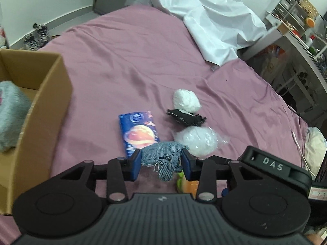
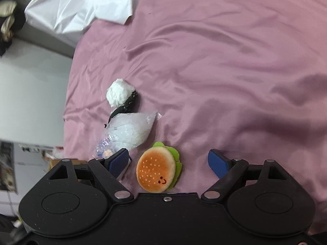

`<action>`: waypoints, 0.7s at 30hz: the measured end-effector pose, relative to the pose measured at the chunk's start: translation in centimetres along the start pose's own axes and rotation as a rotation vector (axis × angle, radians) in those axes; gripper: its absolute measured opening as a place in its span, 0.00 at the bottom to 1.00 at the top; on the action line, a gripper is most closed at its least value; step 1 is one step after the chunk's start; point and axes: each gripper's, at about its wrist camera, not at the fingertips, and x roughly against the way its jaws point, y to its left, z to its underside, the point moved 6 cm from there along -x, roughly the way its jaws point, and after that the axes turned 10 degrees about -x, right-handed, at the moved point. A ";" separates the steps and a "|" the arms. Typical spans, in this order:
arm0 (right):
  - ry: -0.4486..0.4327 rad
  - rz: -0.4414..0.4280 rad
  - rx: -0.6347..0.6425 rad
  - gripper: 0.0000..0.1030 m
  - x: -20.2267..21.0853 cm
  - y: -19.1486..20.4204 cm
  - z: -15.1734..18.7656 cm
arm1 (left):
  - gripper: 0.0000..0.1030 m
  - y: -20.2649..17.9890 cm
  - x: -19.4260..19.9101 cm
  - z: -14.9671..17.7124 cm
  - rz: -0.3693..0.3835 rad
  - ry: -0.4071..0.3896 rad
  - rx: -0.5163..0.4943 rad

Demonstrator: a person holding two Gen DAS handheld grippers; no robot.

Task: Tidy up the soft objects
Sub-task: 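Grasp the grey knit fabric with left gripper while right gripper grasps the burger plush, then carry the grey knit fabric and burger plush over the cardboard box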

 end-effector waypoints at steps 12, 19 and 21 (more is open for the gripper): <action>0.003 0.071 0.166 0.35 -1.2 1.8 1.9 | 0.39 1.7 2.7 0.0 -0.057 -0.011 0.013; -0.014 0.007 0.143 0.29 1.6 1.5 2.3 | 0.39 1.8 4.9 -0.4 -0.058 -0.039 0.007; -0.033 -0.006 0.137 0.29 2.5 1.6 2.3 | 0.39 2.0 5.6 -0.4 -0.058 -0.046 0.014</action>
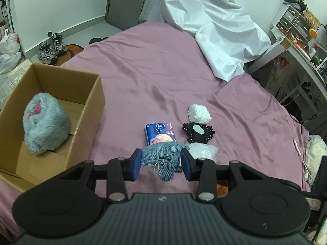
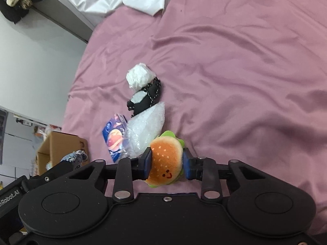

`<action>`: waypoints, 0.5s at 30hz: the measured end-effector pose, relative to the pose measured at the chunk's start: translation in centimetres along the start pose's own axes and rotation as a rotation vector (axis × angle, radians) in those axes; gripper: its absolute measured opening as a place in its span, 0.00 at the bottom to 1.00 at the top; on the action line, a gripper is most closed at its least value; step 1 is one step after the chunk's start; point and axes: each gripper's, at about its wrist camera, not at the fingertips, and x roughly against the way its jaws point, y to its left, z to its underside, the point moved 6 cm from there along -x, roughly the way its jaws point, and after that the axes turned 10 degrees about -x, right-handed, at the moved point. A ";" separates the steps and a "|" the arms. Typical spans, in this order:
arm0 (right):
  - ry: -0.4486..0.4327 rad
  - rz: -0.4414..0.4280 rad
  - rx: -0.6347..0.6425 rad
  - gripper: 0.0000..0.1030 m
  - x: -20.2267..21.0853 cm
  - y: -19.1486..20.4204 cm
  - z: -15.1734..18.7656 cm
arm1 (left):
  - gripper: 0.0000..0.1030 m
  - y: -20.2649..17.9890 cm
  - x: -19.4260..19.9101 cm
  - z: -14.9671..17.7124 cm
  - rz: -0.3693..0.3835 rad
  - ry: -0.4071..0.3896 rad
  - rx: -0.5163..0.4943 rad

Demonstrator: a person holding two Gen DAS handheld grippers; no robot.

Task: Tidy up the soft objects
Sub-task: 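Carry the grey knit fabric and burger plush over the cardboard box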

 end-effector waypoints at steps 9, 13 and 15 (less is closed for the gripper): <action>-0.041 -0.075 -0.011 0.29 3.3 1.2 0.4 | 0.39 1.1 2.8 -0.5 0.004 -0.044 0.015; -0.058 -0.109 0.006 0.29 4.9 2.6 0.7 | 0.39 1.8 4.0 -0.9 0.004 -0.065 0.027; -0.068 -0.125 0.020 0.29 5.8 3.4 0.7 | 0.39 2.3 4.7 -1.1 0.005 -0.077 0.034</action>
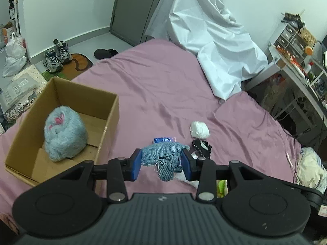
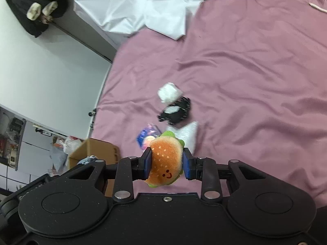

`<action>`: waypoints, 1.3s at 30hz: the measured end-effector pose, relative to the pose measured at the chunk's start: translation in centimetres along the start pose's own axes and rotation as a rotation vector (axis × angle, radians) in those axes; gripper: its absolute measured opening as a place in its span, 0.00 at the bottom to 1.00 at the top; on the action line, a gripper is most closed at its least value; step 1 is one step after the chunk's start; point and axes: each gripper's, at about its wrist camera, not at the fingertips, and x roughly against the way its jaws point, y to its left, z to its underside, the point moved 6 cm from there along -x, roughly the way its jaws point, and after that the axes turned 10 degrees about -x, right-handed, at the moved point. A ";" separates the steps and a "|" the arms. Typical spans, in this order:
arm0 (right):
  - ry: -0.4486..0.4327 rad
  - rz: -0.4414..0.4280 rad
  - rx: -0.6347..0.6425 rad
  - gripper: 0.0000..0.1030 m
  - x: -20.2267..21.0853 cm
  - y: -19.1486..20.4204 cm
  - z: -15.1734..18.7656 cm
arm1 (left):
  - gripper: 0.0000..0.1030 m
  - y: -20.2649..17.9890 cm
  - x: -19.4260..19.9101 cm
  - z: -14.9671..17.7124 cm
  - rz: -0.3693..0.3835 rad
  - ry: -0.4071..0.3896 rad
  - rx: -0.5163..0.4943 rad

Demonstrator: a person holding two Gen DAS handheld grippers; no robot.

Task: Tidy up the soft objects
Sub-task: 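Carry the grey knit fabric and burger plush over the cardboard box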

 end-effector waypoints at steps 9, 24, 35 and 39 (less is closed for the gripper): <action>-0.012 -0.037 0.042 0.29 0.9 3.2 0.3 | 0.39 2.5 2.2 -1.1 0.004 -0.049 0.039; 0.023 -0.075 0.095 0.30 -0.9 8.9 3.5 | 0.39 9.1 3.2 -1.4 -0.024 -0.061 0.124; 0.087 -0.079 0.145 0.30 -3.9 12.9 6.7 | 0.40 14.3 3.0 -0.2 -0.060 -0.025 0.210; 0.110 -0.075 0.164 0.30 -4.8 14.1 7.9 | 0.40 15.6 2.8 0.2 -0.066 -0.011 0.228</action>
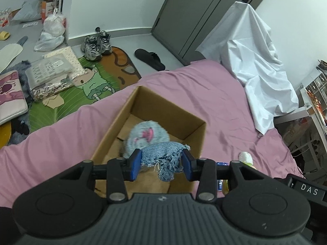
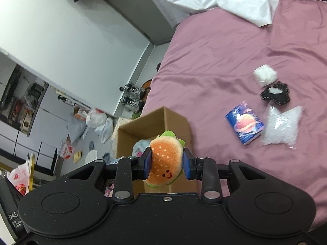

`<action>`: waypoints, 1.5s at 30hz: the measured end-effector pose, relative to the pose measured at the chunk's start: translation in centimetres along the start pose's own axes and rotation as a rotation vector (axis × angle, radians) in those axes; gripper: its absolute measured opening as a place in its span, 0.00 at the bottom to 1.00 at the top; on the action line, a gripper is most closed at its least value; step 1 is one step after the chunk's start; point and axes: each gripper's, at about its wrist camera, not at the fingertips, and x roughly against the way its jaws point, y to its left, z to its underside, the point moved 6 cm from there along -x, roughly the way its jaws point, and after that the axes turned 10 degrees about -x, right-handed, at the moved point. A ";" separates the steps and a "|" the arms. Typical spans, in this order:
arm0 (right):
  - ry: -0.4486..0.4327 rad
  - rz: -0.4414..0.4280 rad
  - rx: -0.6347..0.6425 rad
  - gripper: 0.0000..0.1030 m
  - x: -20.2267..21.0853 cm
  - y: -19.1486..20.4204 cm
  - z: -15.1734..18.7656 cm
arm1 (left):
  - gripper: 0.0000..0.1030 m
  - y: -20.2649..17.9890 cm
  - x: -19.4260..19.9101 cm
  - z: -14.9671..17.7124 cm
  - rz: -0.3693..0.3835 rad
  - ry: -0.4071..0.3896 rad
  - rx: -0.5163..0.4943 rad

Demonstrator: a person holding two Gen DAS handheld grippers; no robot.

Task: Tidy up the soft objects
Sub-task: 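Carry the grey knit fabric and burger plush over the cardboard box, then open both grippers to drop the fabric and burger into the box, then move both grippers toward the blue tissue pack and clear stuffing bag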

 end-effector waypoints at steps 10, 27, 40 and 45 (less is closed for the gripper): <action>0.064 0.007 0.029 0.43 -2.3 2.2 2.1 | 0.51 1.9 -0.4 0.3 -0.031 0.051 0.002; 0.006 0.032 0.021 0.70 0.6 -0.3 0.3 | 0.71 0.0 0.0 -0.1 -0.053 0.033 -0.046; -0.094 0.073 0.006 0.96 4.1 -5.1 -3.0 | 0.82 -5.4 -0.4 -0.1 -0.062 0.017 -0.128; -0.107 0.095 -0.018 1.00 4.8 -7.1 -3.9 | 0.82 -7.6 -0.8 0.0 -0.058 0.017 -0.156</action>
